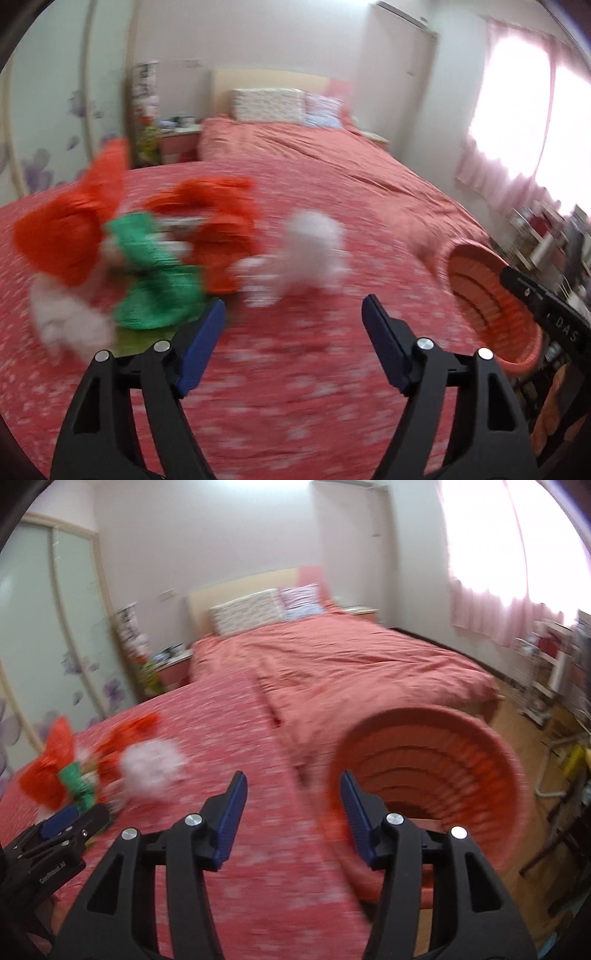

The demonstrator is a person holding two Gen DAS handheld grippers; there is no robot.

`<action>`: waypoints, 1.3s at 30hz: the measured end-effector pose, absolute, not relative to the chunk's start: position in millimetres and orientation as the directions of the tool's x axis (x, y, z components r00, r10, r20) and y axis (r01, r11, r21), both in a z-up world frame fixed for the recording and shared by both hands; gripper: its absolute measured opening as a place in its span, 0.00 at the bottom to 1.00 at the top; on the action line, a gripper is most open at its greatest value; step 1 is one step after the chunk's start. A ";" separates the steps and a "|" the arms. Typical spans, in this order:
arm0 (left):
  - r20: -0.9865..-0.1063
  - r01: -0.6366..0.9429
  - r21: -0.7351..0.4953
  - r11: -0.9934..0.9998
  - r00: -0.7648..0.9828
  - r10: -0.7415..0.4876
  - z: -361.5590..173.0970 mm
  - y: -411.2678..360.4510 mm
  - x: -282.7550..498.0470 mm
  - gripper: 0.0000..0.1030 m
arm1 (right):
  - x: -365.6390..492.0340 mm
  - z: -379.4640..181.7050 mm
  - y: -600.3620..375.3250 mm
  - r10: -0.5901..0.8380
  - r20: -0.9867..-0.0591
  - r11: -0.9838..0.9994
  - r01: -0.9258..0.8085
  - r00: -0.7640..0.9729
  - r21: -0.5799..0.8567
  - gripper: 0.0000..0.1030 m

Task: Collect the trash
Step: 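Grasp the clear plastic bag with the right tool while the left tool returns to the pile, then grasp the orange plastic bag with the left tool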

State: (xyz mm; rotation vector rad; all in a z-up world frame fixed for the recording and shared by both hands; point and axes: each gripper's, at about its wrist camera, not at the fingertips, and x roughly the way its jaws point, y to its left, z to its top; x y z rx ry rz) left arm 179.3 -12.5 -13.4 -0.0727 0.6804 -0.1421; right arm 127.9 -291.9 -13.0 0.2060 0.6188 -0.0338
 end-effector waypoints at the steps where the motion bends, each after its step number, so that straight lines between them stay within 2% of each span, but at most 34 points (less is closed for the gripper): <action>1: -0.618 0.072 -0.105 0.992 0.777 -0.122 -12.5 2.6 177.4 0.76 | 131.0 -12.4 -278.8 0.052 -0.578 0.981 0.067 0.814 0.182 0.50; 9: -0.635 -0.099 -0.081 0.992 0.772 0.025 -15.0 81.8 169.1 0.77 | 173.1 -14.6 -189.4 0.200 -0.586 0.972 -0.084 0.785 0.219 0.50; 17: -0.645 -0.168 -0.095 0.981 0.761 0.068 -20.8 125.7 160.9 0.77 | 207.0 -24.0 -143.1 0.162 -0.618 0.984 -0.077 0.769 0.162 0.49; 19: -0.645 -0.170 -0.100 0.980 0.761 0.066 -21.5 129.2 160.5 0.77 | 212.8 -28.7 -140.0 0.148 -0.632 0.987 -0.069 0.761 0.147 0.44; 24: -0.646 -0.161 -0.110 0.981 0.762 0.052 -20.5 131.9 163.3 0.77 | 218.1 -45.3 -144.1 0.103 -0.674 0.994 -0.045 0.732 0.103 0.16; 32: -0.600 -0.143 -0.147 0.979 0.799 0.027 13.6 133.6 177.0 0.77 | 196.5 -37.5 -173.0 0.098 -0.652 0.991 -0.016 0.752 0.131 0.12; 35: -0.582 -0.153 -0.130 0.980 0.812 0.049 26.7 136.9 193.9 0.77 | 190.8 -34.3 -181.1 0.108 -0.650 0.989 -0.012 0.752 0.150 0.12; 39: -0.603 -0.177 -0.087 0.980 0.793 0.089 24.2 140.0 221.6 0.77 | 183.8 -33.7 -183.4 0.119 -0.652 0.987 -0.018 0.749 0.159 0.12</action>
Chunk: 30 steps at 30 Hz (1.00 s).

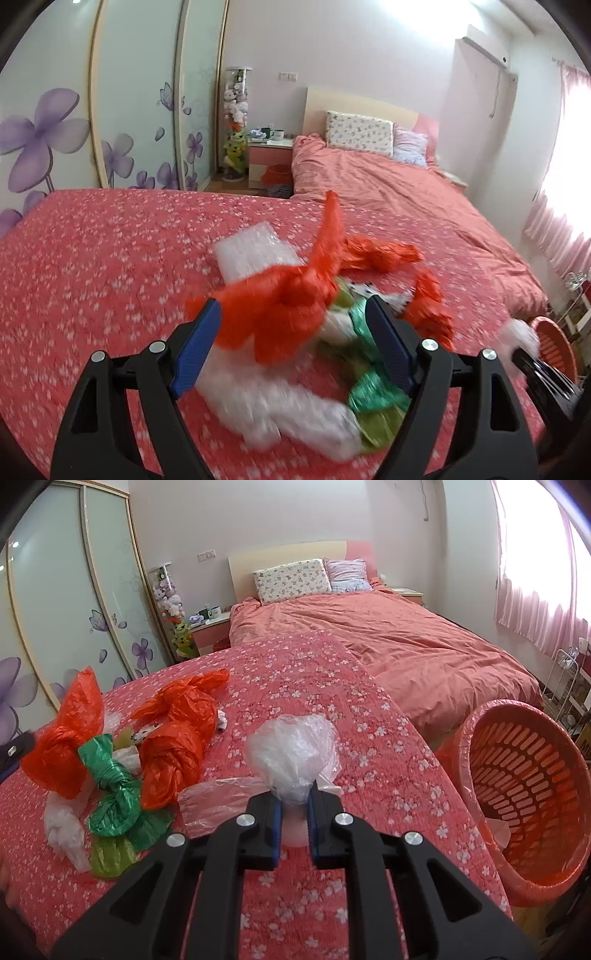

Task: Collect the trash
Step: 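Grasp the orange plastic bag with the left tool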

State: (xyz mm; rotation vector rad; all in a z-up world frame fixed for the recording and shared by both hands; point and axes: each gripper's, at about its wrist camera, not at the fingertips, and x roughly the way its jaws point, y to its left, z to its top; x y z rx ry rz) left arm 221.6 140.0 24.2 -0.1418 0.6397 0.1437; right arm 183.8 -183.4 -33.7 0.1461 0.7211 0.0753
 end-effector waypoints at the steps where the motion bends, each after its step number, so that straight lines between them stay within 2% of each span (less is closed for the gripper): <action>1: -0.614 -0.182 -0.074 0.981 0.783 0.099 20.8 141.5 230.0 0.77 | 182.5 -33.9 -184.1 0.122 -0.652 0.987 -0.020 0.748 0.161 0.12; 7: -0.677 -0.173 -0.041 0.984 0.729 0.100 -5.3 145.7 257.6 0.77 | 182.9 -34.9 -184.4 0.118 -0.661 0.988 -0.019 0.741 0.155 0.12; 9: -0.691 -0.164 -0.062 0.984 0.719 0.077 -10.9 150.0 262.0 0.72 | 182.5 -35.9 -185.0 0.116 -0.664 0.988 -0.016 0.739 0.155 0.12; 11: -0.708 -0.167 -0.085 0.982 0.704 0.058 -16.4 156.9 267.1 0.55 | 182.2 -36.5 -185.5 0.116 -0.666 0.988 -0.014 0.737 0.156 0.12; 12: -0.715 -0.167 -0.102 0.981 0.698 0.045 -18.4 160.6 269.2 0.51 | 181.9 -36.7 -185.6 0.115 -0.665 0.988 -0.014 0.737 0.156 0.12; 13: -0.724 -0.171 -0.117 0.978 0.689 0.034 -20.9 164.1 271.3 0.43 | 181.8 -36.8 -185.7 0.115 -0.665 0.988 -0.014 0.738 0.155 0.12; 17: -0.722 -0.163 -0.152 0.975 0.691 0.003 -20.8 172.4 271.2 0.23 | 181.9 -36.8 -185.6 0.113 -0.667 0.988 -0.014 0.737 0.153 0.12; 19: -0.713 -0.158 -0.157 0.975 0.701 -0.001 -18.3 172.6 266.9 0.21 | 181.1 -36.1 -185.4 0.111 -0.667 0.989 -0.012 0.737 0.151 0.12; 30: -0.659 -0.145 -0.168 0.975 0.752 -0.002 16.0 157.1 241.4 0.20 | 163.1 -11.2 -195.8 0.112 -0.625 0.988 -0.016 0.772 0.157 0.12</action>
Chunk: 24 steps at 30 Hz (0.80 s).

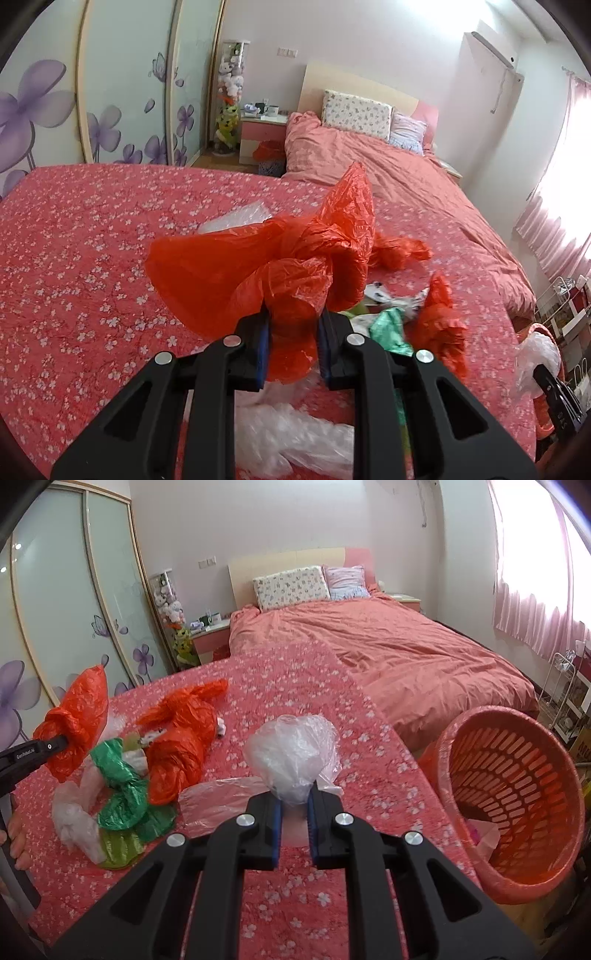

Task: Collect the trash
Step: 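Grasp the orange plastic bag with the left tool, then carry the orange bag and clear bag in both tools over the basket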

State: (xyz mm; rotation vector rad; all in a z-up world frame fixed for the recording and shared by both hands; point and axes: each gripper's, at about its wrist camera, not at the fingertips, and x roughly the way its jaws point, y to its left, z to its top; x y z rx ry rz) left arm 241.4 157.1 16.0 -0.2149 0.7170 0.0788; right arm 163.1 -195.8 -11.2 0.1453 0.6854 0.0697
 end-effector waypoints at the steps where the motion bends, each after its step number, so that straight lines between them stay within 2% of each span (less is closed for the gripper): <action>1: -0.655 -0.141 -0.166 0.976 0.756 -0.003 19.5 153.9 239.0 0.20 | 159.9 -7.1 -198.3 0.112 -0.618 0.987 -0.016 0.778 0.159 0.12; 6: -0.644 -0.120 -0.154 0.981 0.765 -0.007 29.9 135.6 230.9 0.20 | 148.1 6.1 -209.8 0.107 -0.594 0.986 -0.008 0.797 0.168 0.12; 24: -0.621 0.072 -0.143 0.987 0.770 -0.146 38.7 47.6 213.1 0.20 | 111.0 31.4 -263.7 0.051 -0.541 0.980 0.062 0.839 0.187 0.12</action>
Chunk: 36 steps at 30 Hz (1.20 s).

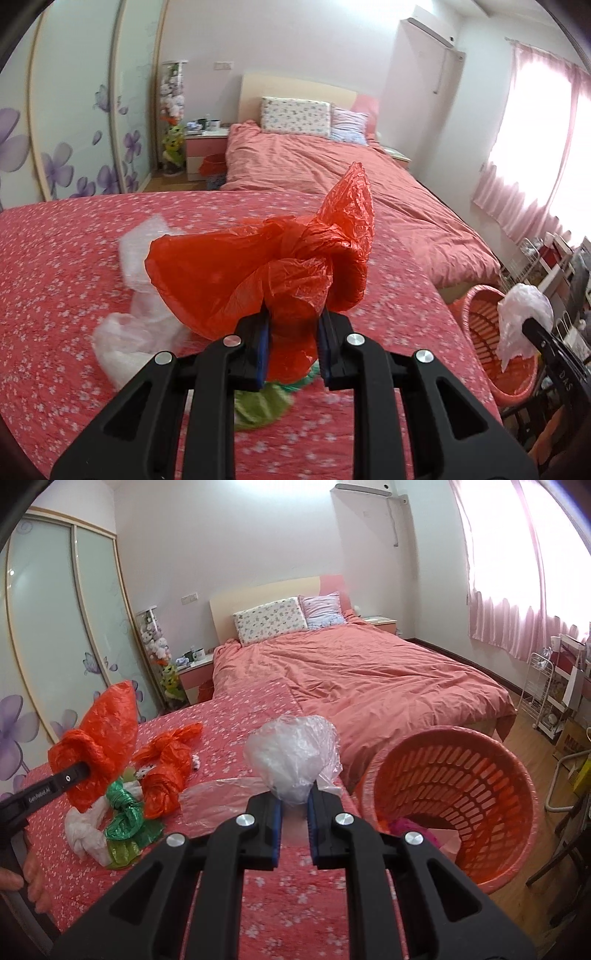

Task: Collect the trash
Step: 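Carry the orange bag and clear bag in both tools over the basket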

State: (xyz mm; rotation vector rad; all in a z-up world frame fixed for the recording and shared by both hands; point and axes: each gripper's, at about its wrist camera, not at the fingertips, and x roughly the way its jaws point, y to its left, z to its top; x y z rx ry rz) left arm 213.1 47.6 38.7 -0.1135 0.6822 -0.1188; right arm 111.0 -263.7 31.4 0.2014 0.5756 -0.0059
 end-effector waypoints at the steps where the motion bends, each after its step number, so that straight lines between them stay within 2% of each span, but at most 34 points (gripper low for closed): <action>1: -0.621 0.080 -0.141 0.987 0.769 -0.151 38.2 44.2 212.4 0.20 | 109.9 31.5 -267.0 0.047 -0.540 0.980 0.067 0.840 0.189 0.12; 36: -0.656 0.402 -0.208 0.892 0.619 -0.432 3.5 -144.4 203.4 0.20 | 80.8 -2.4 -419.0 -0.161 -0.558 0.912 0.338 0.814 0.230 0.13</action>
